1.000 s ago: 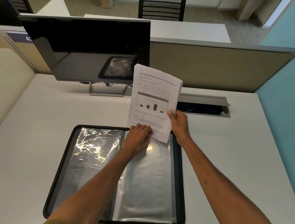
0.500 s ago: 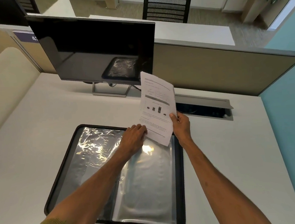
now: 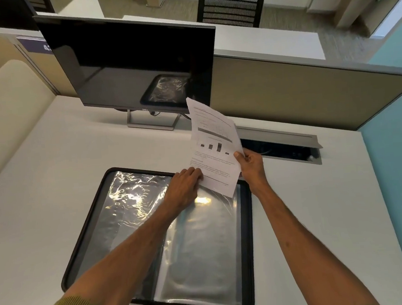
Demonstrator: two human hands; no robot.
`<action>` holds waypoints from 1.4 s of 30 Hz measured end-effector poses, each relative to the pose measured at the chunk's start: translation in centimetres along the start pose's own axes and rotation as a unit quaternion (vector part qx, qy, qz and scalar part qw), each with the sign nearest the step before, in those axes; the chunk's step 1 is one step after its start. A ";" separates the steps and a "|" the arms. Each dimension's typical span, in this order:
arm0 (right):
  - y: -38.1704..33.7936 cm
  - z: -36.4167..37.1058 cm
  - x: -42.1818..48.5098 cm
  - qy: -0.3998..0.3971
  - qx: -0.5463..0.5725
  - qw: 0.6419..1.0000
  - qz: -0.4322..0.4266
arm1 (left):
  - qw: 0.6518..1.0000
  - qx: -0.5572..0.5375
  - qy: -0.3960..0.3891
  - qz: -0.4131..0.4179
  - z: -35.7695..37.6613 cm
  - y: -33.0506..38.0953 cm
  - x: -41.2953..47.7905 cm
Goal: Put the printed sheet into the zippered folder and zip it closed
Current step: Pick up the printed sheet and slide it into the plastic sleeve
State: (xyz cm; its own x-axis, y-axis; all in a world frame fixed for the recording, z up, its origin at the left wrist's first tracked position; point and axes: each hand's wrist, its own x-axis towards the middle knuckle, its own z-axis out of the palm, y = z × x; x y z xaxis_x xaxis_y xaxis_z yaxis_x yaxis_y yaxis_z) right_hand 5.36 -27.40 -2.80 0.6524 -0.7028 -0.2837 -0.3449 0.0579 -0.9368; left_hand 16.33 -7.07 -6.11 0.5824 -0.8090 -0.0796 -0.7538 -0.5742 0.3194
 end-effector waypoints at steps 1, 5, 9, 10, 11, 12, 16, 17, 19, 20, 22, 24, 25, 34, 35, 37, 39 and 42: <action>0.1 0.0 0.2 -0.001 -0.009 1.000 -0.002 | 1.000 0.000 -0.003 0.001 0.0 -0.1 0.0; 0.6 0.0 0.4 0.002 0.020 1.000 0.021 | 1.000 0.009 -0.018 0.001 0.2 -0.5 0.0; 1.1 -0.2 0.3 -0.005 0.043 0.999 0.030 | 1.000 0.013 -0.008 -0.013 0.5 -1.1 -0.3; 1.1 -0.3 0.4 -0.010 0.043 0.999 0.026 | 1.000 0.015 -0.002 -0.011 0.5 -1.2 -0.4; 1.1 -0.5 0.5 -0.013 0.043 0.999 0.025 | 1.000 0.015 0.003 -0.007 0.4 -1.2 -0.4; 1.1 -0.6 0.6 -0.014 0.044 0.999 0.025 | 1.000 0.014 0.006 -0.004 0.4 -1.3 -0.4; 0.6 -1.2 1.3 -0.005 0.073 0.996 0.041 | 1.000 0.015 -0.023 -0.011 -0.3 -2.1 0.1; 0.5 -1.2 1.4 -0.010 0.067 0.997 0.042 | 0.999 0.023 -0.032 -0.015 -0.5 -2.5 0.2; 0.7 -1.2 1.5 -0.028 0.049 0.998 0.041 | 0.998 0.034 -0.041 -0.017 -1.0 -3.4 0.3; 0.7 -1.1 1.6 -0.034 0.044 0.998 0.042 | 0.998 0.035 -0.040 -0.015 -1.3 -3.8 0.3; 0.8 -1.0 1.7 -0.038 0.043 0.997 0.041 | 0.999 0.036 -0.034 -0.009 -1.6 -4.3 0.1; 0.7 -0.9 1.9 -0.037 0.049 0.997 0.040 | 0.999 0.037 -0.036 -0.010 -1.8 -4.6 -0.1; 0.6 -0.9 2.0 -0.036 0.053 0.997 0.040 | 0.999 0.034 -0.036 -0.013 -1.8 -4.7 -0.2; 0.6 -1.2 2.3 -0.072 0.007 0.996 0.044 | 0.999 0.039 -0.027 0.003 -1.3 -4.2 0.0; 0.7 -1.2 2.3 -0.081 -0.002 0.996 0.047 | 0.999 0.039 -0.030 0.002 -1.3 -4.2 0.1; 0.9 -1.2 2.3 -0.092 -0.014 0.994 0.052 | 0.999 0.037 -0.036 0.002 -1.3 -4.0 0.4; 0.9 -1.2 2.4 -0.095 -0.019 0.994 0.057 | 0.999 0.034 -0.041 0.003 -1.3 -4.0 0.6; 1.0 -1.2 2.4 -0.121 -0.031 0.990 0.068 | 0.998 0.032 -0.047 0.003 -1.3 -4.0 0.8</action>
State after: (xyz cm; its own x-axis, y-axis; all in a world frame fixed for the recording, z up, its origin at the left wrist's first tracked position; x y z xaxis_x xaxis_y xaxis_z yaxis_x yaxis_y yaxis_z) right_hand 5.78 -29.95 -4.16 0.7374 -0.5001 -0.4539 -0.4765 0.0912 -0.8745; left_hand 20.21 -5.21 -6.21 0.5482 -0.8194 -0.1675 -0.7772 -0.5731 0.2597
